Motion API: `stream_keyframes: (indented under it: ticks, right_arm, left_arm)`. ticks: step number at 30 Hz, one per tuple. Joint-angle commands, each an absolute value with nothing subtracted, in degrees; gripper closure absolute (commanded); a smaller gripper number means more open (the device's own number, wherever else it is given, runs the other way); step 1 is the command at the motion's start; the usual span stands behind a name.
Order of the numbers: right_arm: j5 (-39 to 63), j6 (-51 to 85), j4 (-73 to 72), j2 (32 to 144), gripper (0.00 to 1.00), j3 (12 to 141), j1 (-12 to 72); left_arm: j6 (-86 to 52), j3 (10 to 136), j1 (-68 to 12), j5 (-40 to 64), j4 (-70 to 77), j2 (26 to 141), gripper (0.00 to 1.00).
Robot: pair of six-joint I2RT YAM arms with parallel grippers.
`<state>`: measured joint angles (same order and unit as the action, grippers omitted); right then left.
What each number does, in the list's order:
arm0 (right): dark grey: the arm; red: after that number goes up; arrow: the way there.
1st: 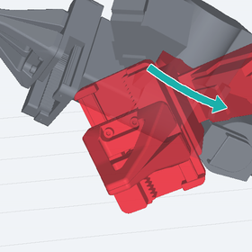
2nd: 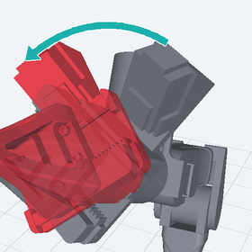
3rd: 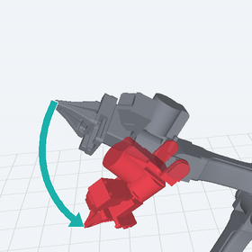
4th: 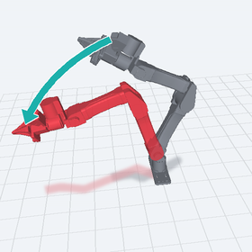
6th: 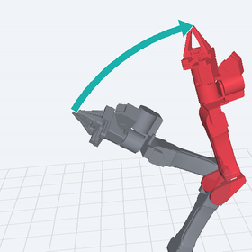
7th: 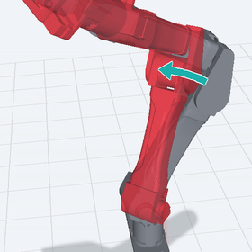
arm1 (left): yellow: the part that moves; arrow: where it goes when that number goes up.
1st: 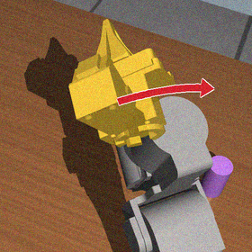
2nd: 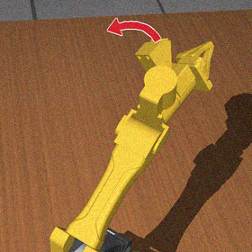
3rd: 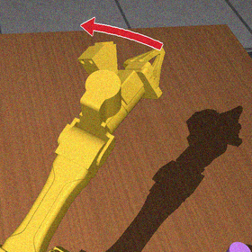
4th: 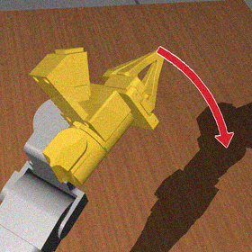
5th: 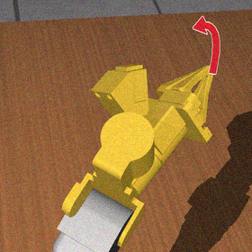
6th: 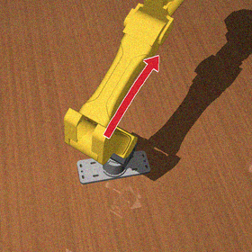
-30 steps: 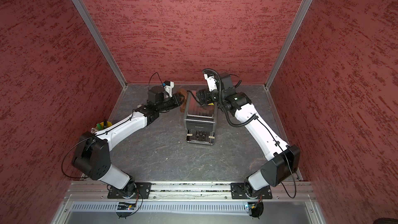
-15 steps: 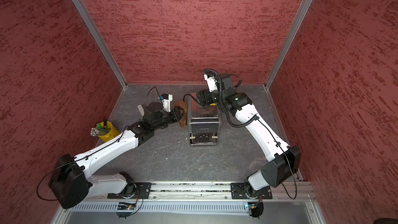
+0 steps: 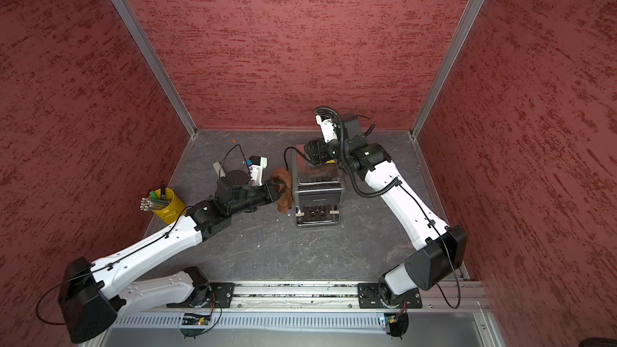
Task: Wipe the surface of a coffee machine
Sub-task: Wipe the dirt from the surface of the coffee machine.
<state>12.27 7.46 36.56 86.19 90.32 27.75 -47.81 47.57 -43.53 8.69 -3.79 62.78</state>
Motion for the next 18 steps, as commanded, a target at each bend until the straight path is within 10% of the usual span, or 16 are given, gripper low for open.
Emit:
stream_keyframes:
  ticks: [1,18]
  right_arm:
    - [13.7,9.8,41.6,88.6,0.22,89.0,28.9]
    - [14.2,10.1,40.8,88.4,0.22,88.1,29.0]
  left_arm:
    - [-49.4,47.6,-48.2,18.0,1.2,61.0,1.00]
    - [-46.9,50.4,-43.3,13.9,0.4,61.6,1.00]
